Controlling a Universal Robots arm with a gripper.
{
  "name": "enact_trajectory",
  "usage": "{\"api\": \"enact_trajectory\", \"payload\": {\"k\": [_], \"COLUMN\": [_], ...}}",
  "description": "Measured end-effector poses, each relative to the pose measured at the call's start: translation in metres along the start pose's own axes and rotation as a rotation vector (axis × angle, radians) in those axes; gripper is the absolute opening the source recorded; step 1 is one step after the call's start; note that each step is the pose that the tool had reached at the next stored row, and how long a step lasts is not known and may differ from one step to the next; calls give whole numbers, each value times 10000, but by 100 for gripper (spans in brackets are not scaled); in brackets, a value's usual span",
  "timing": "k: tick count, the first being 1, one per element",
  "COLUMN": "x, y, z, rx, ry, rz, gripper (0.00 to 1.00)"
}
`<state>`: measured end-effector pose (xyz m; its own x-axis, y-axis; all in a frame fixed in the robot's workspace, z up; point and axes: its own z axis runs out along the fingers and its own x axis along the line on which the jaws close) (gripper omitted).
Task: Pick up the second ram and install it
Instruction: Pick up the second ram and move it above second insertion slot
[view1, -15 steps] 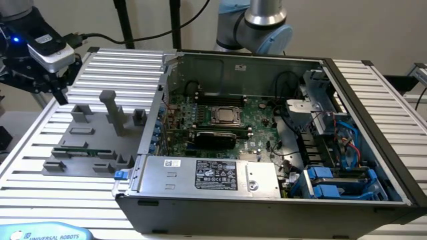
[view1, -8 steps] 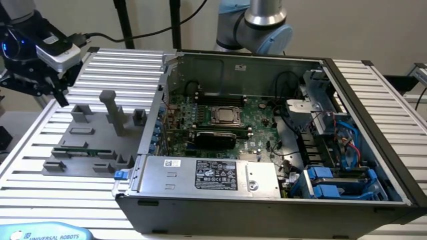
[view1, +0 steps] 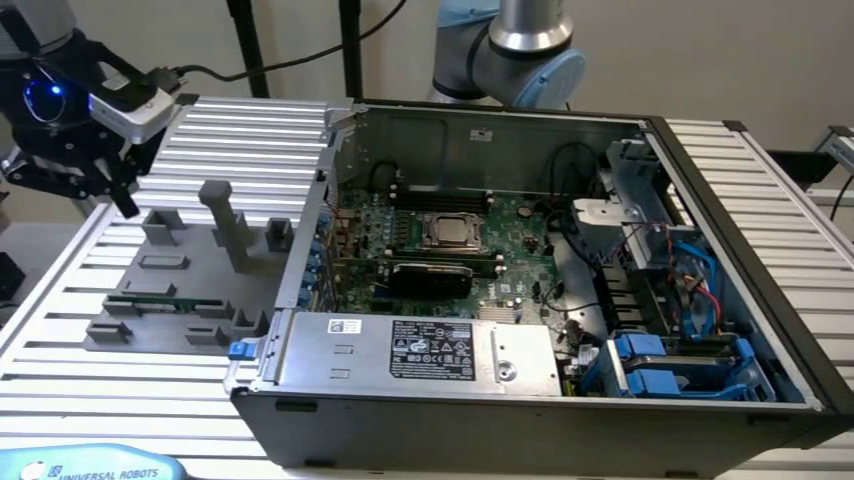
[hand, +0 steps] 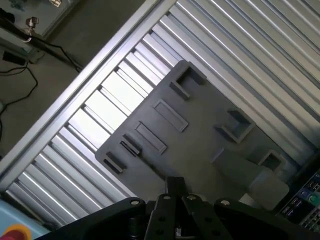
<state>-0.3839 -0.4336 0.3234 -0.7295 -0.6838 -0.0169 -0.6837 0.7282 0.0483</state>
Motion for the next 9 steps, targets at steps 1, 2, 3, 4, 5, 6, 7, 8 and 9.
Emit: {"api": "enact_trajectory", "payload": {"k": [1, 2, 3, 4, 5, 6, 7, 8, 9], "x": [0, 0, 1, 1, 1, 2, 2, 2, 2], "y": [0, 0, -1, -1, -2, -2, -2, -3, -3], "z": [9, 17, 26, 35, 43, 53, 63, 72, 83], "rx": [-3, -6, -9, -11, -15, -17, -20, -23, -26], "ry": [8, 17, 25, 33, 42, 49, 58, 67, 73], "rz": [-173, -343, -518, -684, -852, -1016, -1183, -1363, -1527], "gripper": [11, 11, 11, 11, 11, 11, 11, 11, 11]}}
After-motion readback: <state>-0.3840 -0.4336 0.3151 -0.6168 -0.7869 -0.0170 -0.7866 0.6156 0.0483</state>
